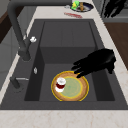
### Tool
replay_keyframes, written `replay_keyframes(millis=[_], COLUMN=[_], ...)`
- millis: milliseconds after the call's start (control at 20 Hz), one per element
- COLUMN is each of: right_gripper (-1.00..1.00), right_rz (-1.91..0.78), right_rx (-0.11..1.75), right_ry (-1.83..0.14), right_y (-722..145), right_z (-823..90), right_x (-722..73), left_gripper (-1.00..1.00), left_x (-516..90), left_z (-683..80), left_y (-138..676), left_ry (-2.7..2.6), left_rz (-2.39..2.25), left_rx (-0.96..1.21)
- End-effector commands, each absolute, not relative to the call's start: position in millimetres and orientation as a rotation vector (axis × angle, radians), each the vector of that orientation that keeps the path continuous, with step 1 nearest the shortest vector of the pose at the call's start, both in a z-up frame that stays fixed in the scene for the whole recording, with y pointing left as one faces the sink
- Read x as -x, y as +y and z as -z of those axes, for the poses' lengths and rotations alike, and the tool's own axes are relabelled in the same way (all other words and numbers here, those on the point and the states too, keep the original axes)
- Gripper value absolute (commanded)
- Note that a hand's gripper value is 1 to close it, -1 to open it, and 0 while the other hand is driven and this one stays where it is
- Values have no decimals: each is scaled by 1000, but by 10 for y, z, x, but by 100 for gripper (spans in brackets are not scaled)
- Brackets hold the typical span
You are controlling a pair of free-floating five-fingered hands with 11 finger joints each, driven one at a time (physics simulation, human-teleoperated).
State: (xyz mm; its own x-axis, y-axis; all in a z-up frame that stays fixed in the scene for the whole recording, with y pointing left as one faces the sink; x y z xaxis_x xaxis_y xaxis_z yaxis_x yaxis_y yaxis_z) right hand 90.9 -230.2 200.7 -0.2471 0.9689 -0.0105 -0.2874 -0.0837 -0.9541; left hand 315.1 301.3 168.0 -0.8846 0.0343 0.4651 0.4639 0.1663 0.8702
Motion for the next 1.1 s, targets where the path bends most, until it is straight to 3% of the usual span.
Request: replay_keyframes(millis=[0,1050], right_gripper=[0,0], right_rz=[-1549,-1549], right_rx=[890,890], right_ry=[-1128,-1128], right_y=[-2302,-2302], right_z=[-2007,-2007], right_x=[-909,-909], left_gripper=[-100,-100], left_x=[-2956,-1608], left_z=[-1885,-2642], left_y=[3013,2767], left_ry=[-2074,-2043], left_rz=[1769,1806], left_rx=[423,410])
